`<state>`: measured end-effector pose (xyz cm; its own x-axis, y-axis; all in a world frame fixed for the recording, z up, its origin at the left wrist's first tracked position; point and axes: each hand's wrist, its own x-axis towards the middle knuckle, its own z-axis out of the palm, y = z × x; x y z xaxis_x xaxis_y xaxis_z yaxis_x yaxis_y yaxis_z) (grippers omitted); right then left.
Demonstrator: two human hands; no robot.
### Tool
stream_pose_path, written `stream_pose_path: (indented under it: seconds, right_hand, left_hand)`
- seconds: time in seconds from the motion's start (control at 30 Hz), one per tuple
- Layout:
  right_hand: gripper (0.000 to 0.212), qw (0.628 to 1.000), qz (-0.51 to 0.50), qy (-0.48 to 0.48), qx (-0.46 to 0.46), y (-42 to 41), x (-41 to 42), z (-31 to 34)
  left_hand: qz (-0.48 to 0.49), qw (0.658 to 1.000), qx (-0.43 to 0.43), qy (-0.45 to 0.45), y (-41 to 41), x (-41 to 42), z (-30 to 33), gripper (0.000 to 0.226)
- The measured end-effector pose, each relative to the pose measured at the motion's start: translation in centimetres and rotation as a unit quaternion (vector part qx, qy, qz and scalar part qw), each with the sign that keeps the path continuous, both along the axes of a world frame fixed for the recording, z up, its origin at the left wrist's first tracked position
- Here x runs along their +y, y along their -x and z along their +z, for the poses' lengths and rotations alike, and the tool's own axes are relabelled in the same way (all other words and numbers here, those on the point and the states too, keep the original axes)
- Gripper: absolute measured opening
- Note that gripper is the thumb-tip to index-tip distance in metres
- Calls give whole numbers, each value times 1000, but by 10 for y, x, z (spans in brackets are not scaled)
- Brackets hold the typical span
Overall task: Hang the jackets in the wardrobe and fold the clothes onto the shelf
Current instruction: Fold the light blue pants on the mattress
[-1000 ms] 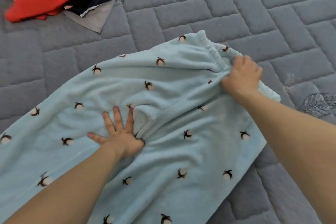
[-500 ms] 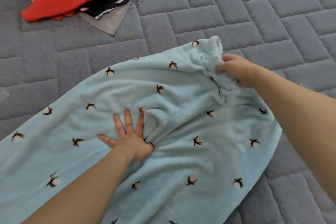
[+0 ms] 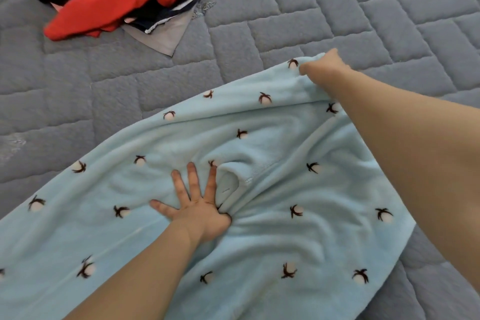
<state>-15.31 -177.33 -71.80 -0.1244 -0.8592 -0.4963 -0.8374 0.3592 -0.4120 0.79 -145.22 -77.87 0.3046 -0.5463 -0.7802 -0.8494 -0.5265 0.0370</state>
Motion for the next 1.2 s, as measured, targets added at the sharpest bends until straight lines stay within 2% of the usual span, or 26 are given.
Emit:
stream_pose_path:
  seconds: [0.07,0.13,0.17,0.23,0.33,0.4,0.5,0.53,0.57,0.6,0.67,0.7,0.73,0.8,0.83,0.87,0.9,0.93,0.97,1.0,1.03,1.07,1.1,1.17,1.2]
  right_hand:
    - [72,997,32,-26,61,-2,-1,-2]
    - [56,996,70,-41,21,-1,3,-3]
    - [55,997,69,-35,9,0,6,-3]
    - [57,994,90,-8,69,1,15,5]
    - [38,972,163,74,156,0,32,29]
    - [29,939,238,160,190,5,53,49]
    - [30,849,343,323,239,29,91,76]
    - [28,834,355,347,241,38,102,84]
    - [25,833,355,350,239,49,111,90]
    - [22,842,345,342,235,59,118,94]
    - [19,867,313,312,229,80,128,96]
    - [19,878,293,303,227,91,133,96]
    - [21,889,268,295,225,103,137,94]
    - [25,910,223,255,241,128,147,86]
    - [25,918,208,232,247,139,153,80]
    - [24,926,189,207,251,149,157,73]
    - [24,940,155,175,249,157,162,68]
    - [25,959,94,140,227,161,164,63]
    - [30,979,4,105,175,162,165,61]
    - [35,987,-121,73,82,160,166,59]
    - [37,958,-276,45,-57,157,166,60]
    - [37,881,-422,10,-214,156,166,60]
    - [36,790,-507,0,-344,155,167,57]
    - [44,728,-511,11,-457,155,173,48]
    - [55,700,-506,8,-504,154,177,45]
  left_hand:
    - [-3,1000,-1,7,-1,1,-2,109]
    - [-1,1000,-1,15,-3,1,-5,108]
    - [-1,1000,0,19,-4,1,-6,109]
    - [-6,1000,5,21,-5,1,-5,109]
    - [-5,1000,5,29,-4,1,-6,110]
    - [4,1000,17,19,-6,0,1,111]
    - [0,999,54,2,-12,0,12,111]
    - [-2,998,59,21,-16,1,19,108]
    - [6,996,48,79,-20,2,29,102]
    - [29,983,20,181,-27,2,38,96]
    - [75,921,-77,375,-50,0,49,91]
    - [78,903,-120,404,-64,-5,52,94]
    - [74,913,-146,375,-79,-10,56,100]
    - [30,960,-171,218,-104,-26,64,98]
    - [-9,975,-163,149,-109,-31,70,84]
    - [-55,981,-144,118,-107,-35,81,59]
    - [-104,978,-129,127,-98,-34,95,35]
    - [-160,964,-131,166,-84,-30,108,22]
    - [-214,943,-146,207,-66,-19,118,20]
    - [-266,922,-150,238,-41,-1,125,29]
    - [-310,906,-139,254,-13,20,127,43]
    - [-334,905,-102,243,18,46,127,55]
    - [-348,912,-57,212,50,75,123,62]
    - [-387,911,15,146,107,123,110,60]
    - [-407,902,45,134,130,139,103,54]
